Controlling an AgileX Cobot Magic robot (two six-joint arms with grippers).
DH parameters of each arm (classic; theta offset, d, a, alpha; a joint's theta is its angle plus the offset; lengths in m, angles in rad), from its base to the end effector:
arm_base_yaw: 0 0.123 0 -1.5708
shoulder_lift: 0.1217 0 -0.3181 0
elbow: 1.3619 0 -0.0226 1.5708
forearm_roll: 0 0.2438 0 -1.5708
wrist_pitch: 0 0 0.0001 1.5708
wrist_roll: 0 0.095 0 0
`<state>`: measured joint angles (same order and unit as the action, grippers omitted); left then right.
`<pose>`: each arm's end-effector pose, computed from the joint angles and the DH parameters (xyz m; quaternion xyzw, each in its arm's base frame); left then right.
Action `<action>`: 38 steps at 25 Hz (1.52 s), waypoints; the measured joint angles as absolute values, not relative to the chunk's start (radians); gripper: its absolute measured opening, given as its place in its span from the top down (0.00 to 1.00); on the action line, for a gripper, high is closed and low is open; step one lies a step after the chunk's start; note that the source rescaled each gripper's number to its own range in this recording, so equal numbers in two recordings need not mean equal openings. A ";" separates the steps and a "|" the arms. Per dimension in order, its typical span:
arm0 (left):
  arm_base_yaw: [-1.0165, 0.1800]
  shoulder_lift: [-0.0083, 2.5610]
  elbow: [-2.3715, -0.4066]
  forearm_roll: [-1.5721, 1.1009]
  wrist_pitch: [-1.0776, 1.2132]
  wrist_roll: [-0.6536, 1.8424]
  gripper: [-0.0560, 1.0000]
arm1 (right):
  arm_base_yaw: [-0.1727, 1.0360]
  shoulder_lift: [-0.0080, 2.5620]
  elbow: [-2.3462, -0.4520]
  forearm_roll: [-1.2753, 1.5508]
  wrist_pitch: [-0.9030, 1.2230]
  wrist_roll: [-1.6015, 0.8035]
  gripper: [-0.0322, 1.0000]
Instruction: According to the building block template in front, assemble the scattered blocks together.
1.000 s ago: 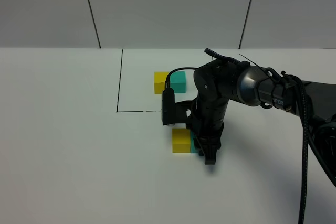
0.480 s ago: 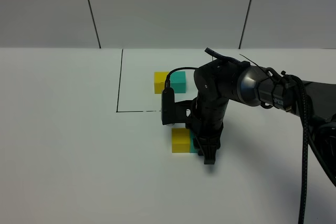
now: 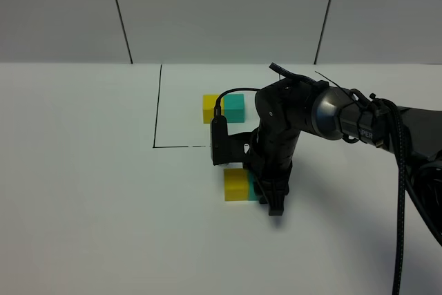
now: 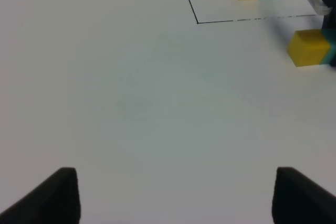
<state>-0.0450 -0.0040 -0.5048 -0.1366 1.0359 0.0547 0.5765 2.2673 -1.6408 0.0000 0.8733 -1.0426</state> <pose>-0.0418 -0.0093 0.2760 0.0441 0.8412 -0.0656 0.5349 0.3922 0.2550 0.1408 -0.7217 0.6877 -0.0183 0.0769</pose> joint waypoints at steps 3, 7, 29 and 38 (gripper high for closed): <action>-0.045 -0.004 -0.505 -0.137 1.036 0.055 0.33 | 0.576 2.267 -1.641 0.000 0.859 -1.043 0.97; -0.045 -0.004 -0.505 -0.137 1.036 0.055 0.33 | 0.576 2.267 -1.642 0.000 0.841 -1.043 0.84; -0.045 -0.004 -0.505 -0.137 1.036 0.056 0.33 | 0.310 1.888 -1.641 0.010 1.041 -0.360 0.00; -0.045 -0.004 -0.505 -0.137 1.036 0.056 0.33 | -0.201 1.575 -1.349 0.031 1.074 -0.272 0.00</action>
